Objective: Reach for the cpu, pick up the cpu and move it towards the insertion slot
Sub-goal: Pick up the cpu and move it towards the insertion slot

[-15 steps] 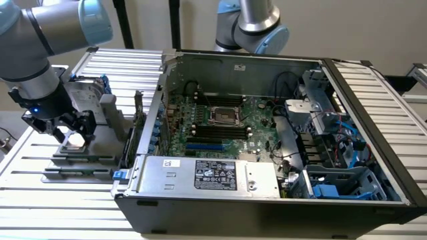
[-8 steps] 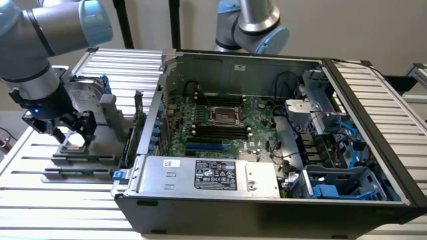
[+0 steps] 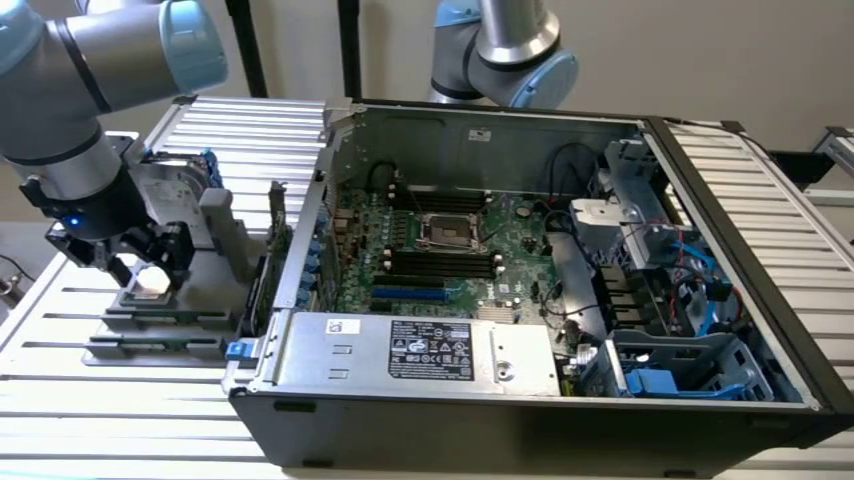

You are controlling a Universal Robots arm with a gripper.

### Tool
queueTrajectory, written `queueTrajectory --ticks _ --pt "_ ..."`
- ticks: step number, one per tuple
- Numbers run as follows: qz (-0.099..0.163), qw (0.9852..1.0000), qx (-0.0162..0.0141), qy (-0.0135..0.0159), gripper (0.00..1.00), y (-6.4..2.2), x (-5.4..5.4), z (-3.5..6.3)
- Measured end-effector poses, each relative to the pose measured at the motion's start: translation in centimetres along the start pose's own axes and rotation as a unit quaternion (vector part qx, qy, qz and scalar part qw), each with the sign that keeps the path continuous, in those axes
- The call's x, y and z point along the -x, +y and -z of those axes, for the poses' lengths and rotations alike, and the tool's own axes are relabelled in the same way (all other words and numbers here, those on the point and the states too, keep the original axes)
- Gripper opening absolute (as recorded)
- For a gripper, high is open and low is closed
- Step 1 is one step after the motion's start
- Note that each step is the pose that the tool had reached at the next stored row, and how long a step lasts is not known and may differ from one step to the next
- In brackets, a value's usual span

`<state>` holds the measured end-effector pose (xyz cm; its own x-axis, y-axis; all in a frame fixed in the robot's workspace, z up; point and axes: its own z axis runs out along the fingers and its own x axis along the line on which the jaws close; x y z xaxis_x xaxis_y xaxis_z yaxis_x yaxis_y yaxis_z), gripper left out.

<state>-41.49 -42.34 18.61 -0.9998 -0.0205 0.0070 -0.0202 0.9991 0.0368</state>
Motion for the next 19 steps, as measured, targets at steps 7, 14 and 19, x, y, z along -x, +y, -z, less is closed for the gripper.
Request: queueTrajectory --ticks 7,14,19 --pt "0.0 1.0 0.0 0.0 0.71 0.0 0.01 -0.09" --pt "0.0 1.0 0.0001 0.0 0.62 0.0 0.01 -0.11" --pt "0.0 1.0 0.0001 -0.0001 0.62 0.0 0.01 -0.15"
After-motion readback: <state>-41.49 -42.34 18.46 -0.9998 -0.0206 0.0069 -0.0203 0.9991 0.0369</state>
